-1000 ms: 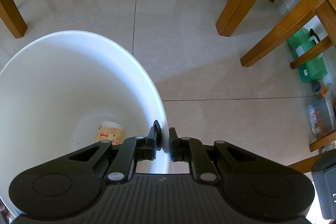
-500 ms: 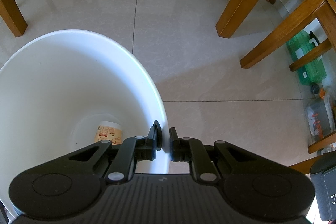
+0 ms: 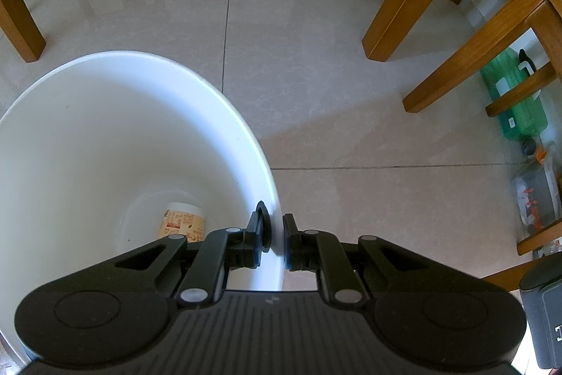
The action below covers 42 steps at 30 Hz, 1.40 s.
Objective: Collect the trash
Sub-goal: 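Carry the green packet with the left tool into the bin and release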
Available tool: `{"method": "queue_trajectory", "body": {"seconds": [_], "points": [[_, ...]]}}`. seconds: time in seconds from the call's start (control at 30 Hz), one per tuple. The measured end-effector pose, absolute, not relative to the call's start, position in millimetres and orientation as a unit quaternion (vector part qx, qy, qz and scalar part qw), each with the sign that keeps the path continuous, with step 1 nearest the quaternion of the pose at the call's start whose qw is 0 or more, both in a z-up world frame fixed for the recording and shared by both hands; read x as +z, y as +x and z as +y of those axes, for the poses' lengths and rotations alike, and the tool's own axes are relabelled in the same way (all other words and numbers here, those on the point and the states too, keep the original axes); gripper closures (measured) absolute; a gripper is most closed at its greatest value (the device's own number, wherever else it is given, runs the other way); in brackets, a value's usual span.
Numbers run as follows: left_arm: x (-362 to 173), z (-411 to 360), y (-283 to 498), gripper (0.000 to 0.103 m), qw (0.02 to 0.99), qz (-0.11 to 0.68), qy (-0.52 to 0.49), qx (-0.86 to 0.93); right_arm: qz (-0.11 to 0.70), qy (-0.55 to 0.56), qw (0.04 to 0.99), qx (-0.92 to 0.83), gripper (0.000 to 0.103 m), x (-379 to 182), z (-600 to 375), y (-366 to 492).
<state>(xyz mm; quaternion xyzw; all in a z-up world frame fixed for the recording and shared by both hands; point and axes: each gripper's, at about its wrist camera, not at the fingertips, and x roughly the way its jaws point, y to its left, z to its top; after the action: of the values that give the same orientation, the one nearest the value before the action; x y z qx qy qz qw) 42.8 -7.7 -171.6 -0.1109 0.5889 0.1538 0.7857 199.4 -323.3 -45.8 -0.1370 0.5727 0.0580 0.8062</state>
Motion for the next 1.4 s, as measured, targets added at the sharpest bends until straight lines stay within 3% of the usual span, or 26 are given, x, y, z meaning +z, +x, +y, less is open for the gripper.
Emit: {"method": "queue_trajectory", "body": {"seconds": [0.37,0.73,1.0,1.4], "points": [[-46,-20,76,0.007,0.818,0.568,-0.053,0.071,0.573,-0.132,0.807,0.062,0.090,-47,-326,198],[81,-67,150,0.007,0.873,0.484,-0.057,-0.016,0.574,-0.129,0.806,0.064,0.090,-46,-328,198],[78,-114,187,0.005,0.879,0.466,-0.074,-0.061,0.574,-0.127,0.806,0.067,0.089,-45,-330,199],[75,-113,178,0.004,0.887,0.458,-0.051,-0.030,0.577,-0.119,0.805,0.072,0.089,-45,-333,201]]}}
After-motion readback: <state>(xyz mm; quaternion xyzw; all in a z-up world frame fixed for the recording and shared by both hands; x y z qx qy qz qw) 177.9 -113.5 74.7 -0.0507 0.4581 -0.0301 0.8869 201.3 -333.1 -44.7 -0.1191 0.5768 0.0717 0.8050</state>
